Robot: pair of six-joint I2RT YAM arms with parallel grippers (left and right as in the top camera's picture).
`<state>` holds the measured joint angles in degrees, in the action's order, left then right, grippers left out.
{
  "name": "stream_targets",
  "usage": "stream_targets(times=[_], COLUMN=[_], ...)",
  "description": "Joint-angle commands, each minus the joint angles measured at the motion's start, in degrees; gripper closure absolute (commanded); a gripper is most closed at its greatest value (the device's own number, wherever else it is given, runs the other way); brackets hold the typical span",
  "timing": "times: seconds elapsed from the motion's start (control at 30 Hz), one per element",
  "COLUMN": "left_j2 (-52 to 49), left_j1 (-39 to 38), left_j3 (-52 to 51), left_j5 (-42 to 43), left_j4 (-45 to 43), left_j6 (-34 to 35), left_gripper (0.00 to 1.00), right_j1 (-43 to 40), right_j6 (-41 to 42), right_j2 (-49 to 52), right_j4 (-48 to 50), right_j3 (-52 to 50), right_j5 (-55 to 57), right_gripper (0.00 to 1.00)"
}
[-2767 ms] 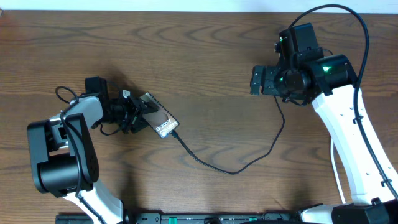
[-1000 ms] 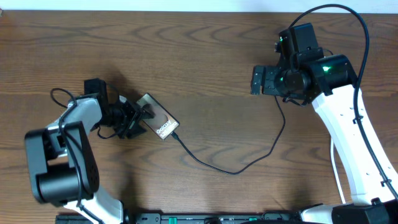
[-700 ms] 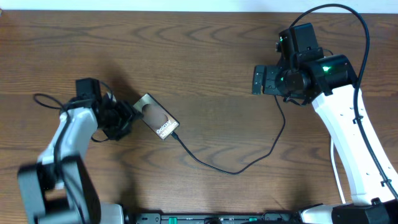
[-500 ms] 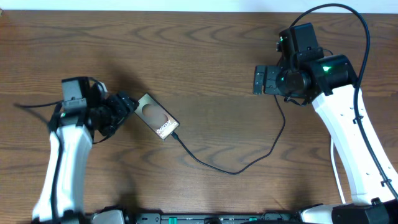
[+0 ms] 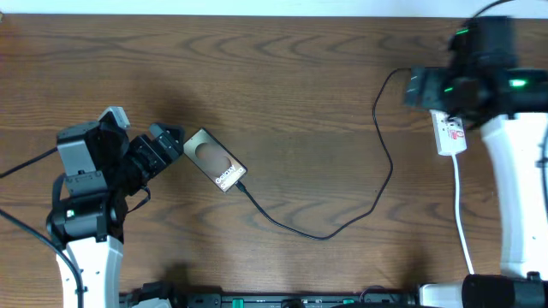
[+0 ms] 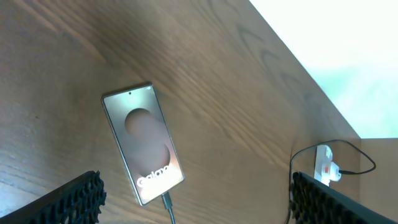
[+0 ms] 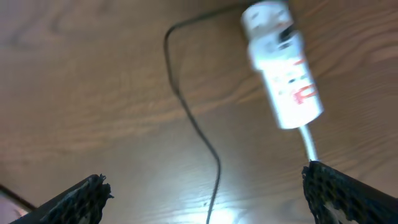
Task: Plug charger to phone and switch on socket
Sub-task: 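Open the left gripper and withdraw it from the phone, then move the right gripper over the power strip beside the charger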
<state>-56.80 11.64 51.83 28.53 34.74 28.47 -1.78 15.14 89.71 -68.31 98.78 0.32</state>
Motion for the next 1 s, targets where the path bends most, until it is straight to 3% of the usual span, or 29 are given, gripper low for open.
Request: stream_targets(times=[0.0,0.4,0.73,0.97], left_j2=[0.3,0.2,0.2,0.1], left_j1=[0.3,0.3,0.3,0.3], left_j3=[-0.1,-0.1,-0.1,-0.1], left_j5=[-0.5,-0.5,-0.7,-1.4], left_j4=[0.2,0.4,1.9,3.0], left_j6=[-0.4,-1.5,-3.4,-3.7], left_gripper=[0.05,0.04,0.04,0.04], right_j1=[-6.1,-27.0,-28.9,-28.9], right_j6=[-5.3,-16.9,-28.7,-30.2], right_j2=[-0.6,3.3,21.3,30.4], right_j4=[-1.4,-2.6,-5.1,-3.9], right_j3=[5.4,12.0,12.3,12.3], right_j5=[-6.0,-24.9,-34.4,-34.8], right_gripper=[0.01,0.01,0.01,0.01])
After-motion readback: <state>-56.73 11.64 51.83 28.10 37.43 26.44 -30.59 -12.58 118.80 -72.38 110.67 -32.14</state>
